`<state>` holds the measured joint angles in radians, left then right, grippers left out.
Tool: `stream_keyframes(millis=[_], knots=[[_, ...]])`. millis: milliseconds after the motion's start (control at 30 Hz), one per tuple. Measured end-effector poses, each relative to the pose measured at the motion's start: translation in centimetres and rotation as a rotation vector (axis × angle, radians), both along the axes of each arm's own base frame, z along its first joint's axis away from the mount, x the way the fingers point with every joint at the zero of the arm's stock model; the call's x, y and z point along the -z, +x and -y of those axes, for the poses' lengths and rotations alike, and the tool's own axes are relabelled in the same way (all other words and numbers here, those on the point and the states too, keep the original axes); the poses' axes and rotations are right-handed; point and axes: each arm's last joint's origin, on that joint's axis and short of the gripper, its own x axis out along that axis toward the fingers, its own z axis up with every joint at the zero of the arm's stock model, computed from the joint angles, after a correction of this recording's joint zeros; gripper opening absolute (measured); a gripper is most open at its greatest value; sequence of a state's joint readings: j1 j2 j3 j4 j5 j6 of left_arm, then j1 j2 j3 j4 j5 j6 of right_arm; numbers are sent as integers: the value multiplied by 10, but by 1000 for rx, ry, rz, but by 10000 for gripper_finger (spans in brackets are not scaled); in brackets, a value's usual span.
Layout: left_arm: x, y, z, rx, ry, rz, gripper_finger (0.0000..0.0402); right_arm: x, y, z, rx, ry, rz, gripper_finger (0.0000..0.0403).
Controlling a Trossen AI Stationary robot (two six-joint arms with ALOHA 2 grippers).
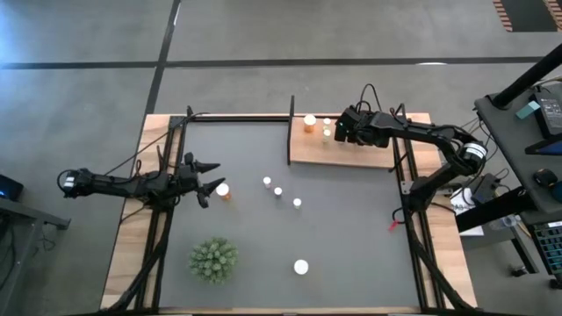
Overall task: Pick and place medicine bottles onto shelf by color
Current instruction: Put the right pink pill bottle on the shelf aligned with the other pink pill bottle
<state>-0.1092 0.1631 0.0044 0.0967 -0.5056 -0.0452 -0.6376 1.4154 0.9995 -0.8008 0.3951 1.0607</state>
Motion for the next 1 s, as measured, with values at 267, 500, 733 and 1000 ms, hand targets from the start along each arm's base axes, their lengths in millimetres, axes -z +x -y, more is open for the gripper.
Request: stream_keyframes(millis=[267, 500, 733, 1000], knots=[[0, 0, 0, 0, 0, 0, 238, 0, -1, 0, 1, 4, -5, 107], [0, 0, 0, 0, 0, 0, 238, 0, -1, -1, 0, 8, -9, 107], [0, 0, 0, 0, 0, 0, 238, 0, -1, -1, -1, 8, -10, 107], [0, 0, 0, 0, 0, 0, 238, 0, -1, -1, -20, 7, -15, 112]])
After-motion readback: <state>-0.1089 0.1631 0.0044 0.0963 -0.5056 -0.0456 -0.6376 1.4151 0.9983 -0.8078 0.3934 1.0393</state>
